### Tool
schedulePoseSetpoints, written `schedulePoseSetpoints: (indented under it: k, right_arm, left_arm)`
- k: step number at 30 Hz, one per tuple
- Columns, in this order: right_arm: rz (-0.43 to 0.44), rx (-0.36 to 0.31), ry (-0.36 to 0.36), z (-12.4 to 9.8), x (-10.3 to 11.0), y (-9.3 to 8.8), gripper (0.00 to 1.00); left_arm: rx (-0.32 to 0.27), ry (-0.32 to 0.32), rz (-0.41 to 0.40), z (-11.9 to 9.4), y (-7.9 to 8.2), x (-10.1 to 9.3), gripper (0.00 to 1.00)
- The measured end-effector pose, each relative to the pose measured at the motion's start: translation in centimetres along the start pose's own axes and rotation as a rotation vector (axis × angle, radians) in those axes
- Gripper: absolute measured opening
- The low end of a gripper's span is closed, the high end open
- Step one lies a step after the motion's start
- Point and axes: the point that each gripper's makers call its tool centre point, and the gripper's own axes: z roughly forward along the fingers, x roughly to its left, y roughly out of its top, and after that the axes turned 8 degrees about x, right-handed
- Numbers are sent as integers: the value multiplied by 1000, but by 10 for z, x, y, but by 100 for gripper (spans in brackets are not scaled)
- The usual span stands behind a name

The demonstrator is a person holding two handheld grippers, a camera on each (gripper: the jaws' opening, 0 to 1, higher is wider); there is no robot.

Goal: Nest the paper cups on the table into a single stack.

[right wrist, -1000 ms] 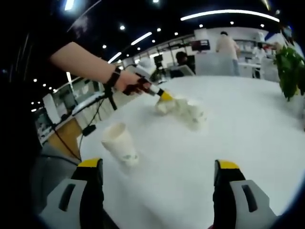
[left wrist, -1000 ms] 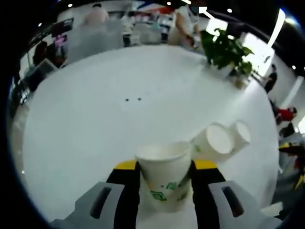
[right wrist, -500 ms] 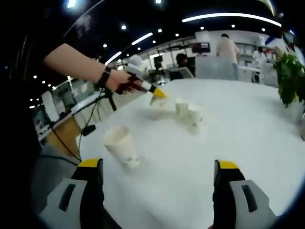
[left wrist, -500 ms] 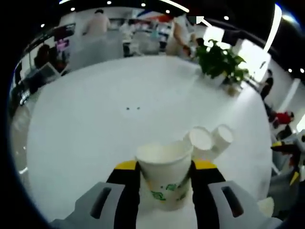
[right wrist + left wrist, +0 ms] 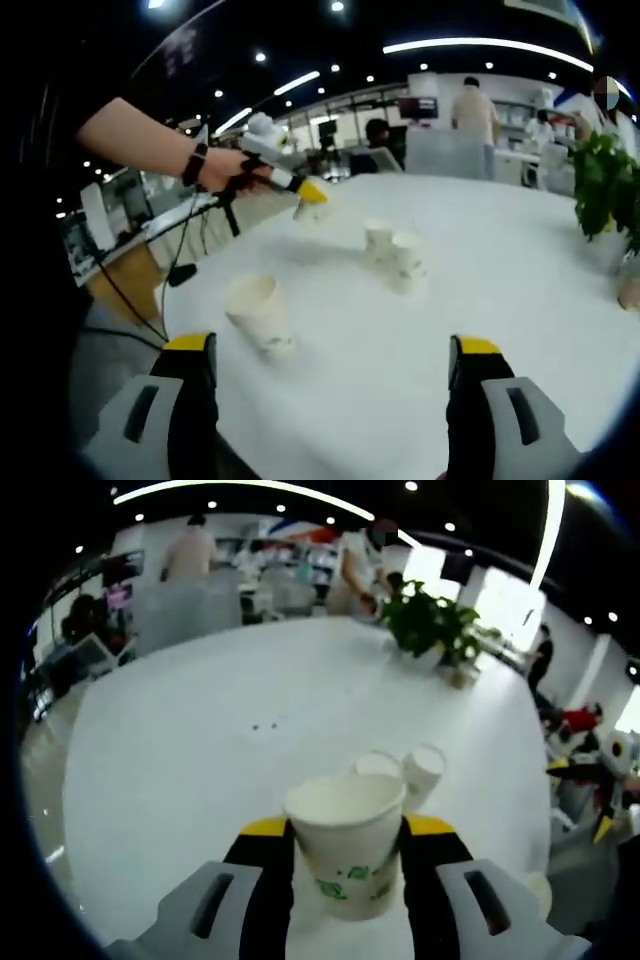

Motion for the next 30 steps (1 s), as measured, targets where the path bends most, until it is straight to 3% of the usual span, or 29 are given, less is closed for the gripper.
schedulePoseSetpoints:
  k: [6,8,13,17,23,30]
  right_arm:
    - [-17,5,-25,-1,-4,7,94]
    - [-21,3,-35,-1,-4,8,94]
    - [-25,5,-47,-1,-1,10,94]
    - [-34,8,-54,-1,0,10,94]
    - [-35,5,-68,-5,-4,14,94]
    - [-38,10,-74,-8,-7,13,94]
  left_arm:
    - [-48,-58,-2,-17,5,-14,40]
    - [-90,-83,13,-25,11,-21,39]
    - [-114,-121,40,-40,9,-34,39]
    - [-172,-166,54,-55,12,-52,39]
    - [-207,-179,63,-64,5,-74,39]
    - [-244,-261,72,-70,-3,-109,39]
